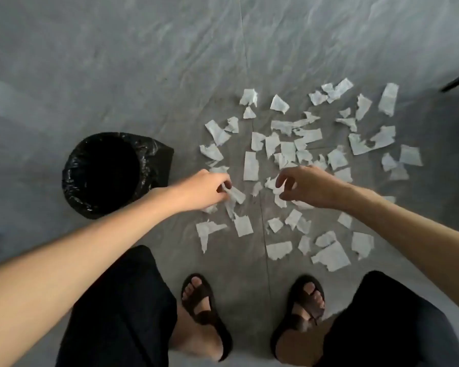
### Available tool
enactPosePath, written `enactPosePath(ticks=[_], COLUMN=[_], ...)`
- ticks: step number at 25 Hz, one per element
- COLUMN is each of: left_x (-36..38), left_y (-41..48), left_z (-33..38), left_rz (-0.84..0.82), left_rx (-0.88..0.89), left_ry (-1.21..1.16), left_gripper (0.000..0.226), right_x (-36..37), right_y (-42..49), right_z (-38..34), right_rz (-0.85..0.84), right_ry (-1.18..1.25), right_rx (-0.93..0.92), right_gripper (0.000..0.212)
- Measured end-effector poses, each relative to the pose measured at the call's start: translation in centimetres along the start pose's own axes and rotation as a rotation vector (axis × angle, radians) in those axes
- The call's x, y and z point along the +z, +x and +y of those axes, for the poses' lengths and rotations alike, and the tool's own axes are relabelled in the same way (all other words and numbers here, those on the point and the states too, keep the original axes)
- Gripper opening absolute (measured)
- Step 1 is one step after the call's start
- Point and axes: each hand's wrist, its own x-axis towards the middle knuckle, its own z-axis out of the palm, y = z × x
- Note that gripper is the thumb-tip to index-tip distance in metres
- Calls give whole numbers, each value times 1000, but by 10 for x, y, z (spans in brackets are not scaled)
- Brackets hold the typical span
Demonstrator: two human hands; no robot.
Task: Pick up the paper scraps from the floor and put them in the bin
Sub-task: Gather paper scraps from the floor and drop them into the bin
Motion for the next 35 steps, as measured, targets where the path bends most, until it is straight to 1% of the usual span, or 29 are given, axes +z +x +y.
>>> enactPosePath(ticks=[3,5,7,10,12,14,16,17,19,21,23,24,26,28,30,31,32,33,35], left_x=[20,43,76,133,163,194,225,241,270,288,297,299,301,301,296,293,291,289,292], left_y=[42,69,98,142,164,172,167,162,159,164,168,167,162,152,148,148,150,153,159], left_z=[-4,-10,-24,-50,-65,-80,-90,-92,-94,-97,-103,-106,-107,-105,-105,-107,-111,-115,-123], left_rz=[18,11,-5,-47,-94,-167,-170,-122,1,139,233,252,278,353,480,537,565,576,533], left_rx=[25,29,39,84,120,132,130,127,113,106,120,128,147,174,189,170,125,68,-23], left_ry=[38,91,198,311,377,431,397,377,374,359,259,203,159,186,285,319,321,304,238], left_gripper=[26,28,31,31,32,38,47,51,57,54,37,26,10,10,14,16,16,14,12], right_x=[8,19,37,91,136,189,233,248,262,264,261,260,264,280,297,302,305,307,306], right_y=[27,44,65,98,116,127,130,131,135,141,144,142,128,111,100,99,101,103,104], right_z=[33,55,81,122,142,154,158,161,168,175,177,176,175,175,179,181,183,184,181], right_rz=[9,-25,-72,-107,-67,-32,1,22,47,53,73,66,1,-78,-119,-114,-88,-57,3], right_ry=[-89,-130,-153,-256,-308,-348,-455,-500,-492,-435,-320,-243,-170,-244,-402,-444,-457,-457,-450], right_rx=[-23,-56,-99,-168,-208,-235,-280,-305,-336,-367,-407,-431,-474,-490,-450,-425,-418,-427,-452], right_gripper=[27,28,29,31,37,42,42,38,29,23,16,14,20,35,48,48,43,34,20])
